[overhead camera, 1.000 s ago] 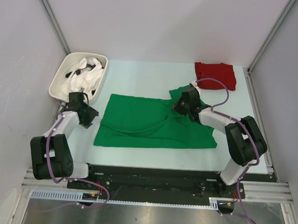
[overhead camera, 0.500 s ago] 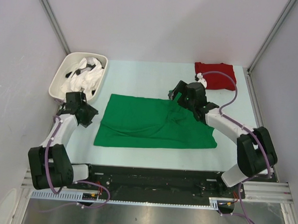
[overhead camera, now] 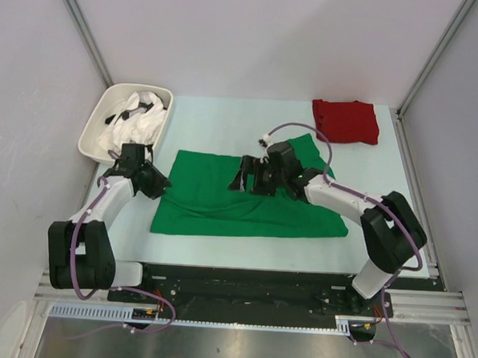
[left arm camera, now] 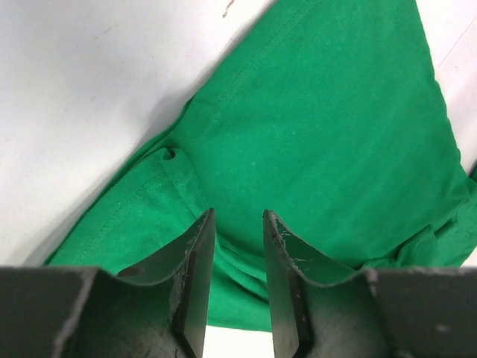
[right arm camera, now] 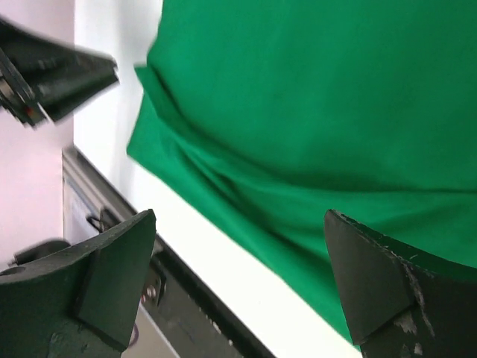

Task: Fold and stack the t-shirts
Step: Fold the tshirt

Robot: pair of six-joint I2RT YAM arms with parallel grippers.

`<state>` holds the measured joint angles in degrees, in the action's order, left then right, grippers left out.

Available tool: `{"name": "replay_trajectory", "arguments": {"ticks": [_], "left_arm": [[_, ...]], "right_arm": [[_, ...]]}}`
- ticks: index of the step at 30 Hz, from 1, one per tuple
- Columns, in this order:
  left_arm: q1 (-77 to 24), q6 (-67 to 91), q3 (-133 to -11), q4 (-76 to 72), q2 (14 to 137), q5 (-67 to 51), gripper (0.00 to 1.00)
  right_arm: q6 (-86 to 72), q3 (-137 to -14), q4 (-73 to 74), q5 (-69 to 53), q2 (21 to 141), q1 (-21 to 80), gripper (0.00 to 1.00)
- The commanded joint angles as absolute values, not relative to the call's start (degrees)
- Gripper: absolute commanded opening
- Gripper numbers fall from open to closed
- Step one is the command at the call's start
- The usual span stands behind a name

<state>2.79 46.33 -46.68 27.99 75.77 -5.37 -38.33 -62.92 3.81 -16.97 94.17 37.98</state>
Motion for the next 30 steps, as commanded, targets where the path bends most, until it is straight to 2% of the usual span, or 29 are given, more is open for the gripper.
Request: {"name": "replay_trajectory", "arguments": {"ticks": [1,10,18,30], "left_arm": [[2.81,45.09,-47.46,27.51,76.11,-5.8,0.37],[3.34,44.21,-46.5,27.16,76.55,-5.54,0.37],[4.83,43.68,-45.88,26.63,76.2,-6.24,0.37],[7.38,42.45,-44.47,26.1,75.59,-7.73,0.37]], "right_arm": [[-38.58,-64.69,3.61,-25.48,98.86,41.22,1.0],[-42.71,-64.69,-2.9,-32.17,105.11,45.96,1.0],[-46.14,-64.77,-10.53,-31.38,108.98,46.58,1.0],[-47.46,-69.6,-14.5,-27.16,114.52,44.83,1.0]]}}
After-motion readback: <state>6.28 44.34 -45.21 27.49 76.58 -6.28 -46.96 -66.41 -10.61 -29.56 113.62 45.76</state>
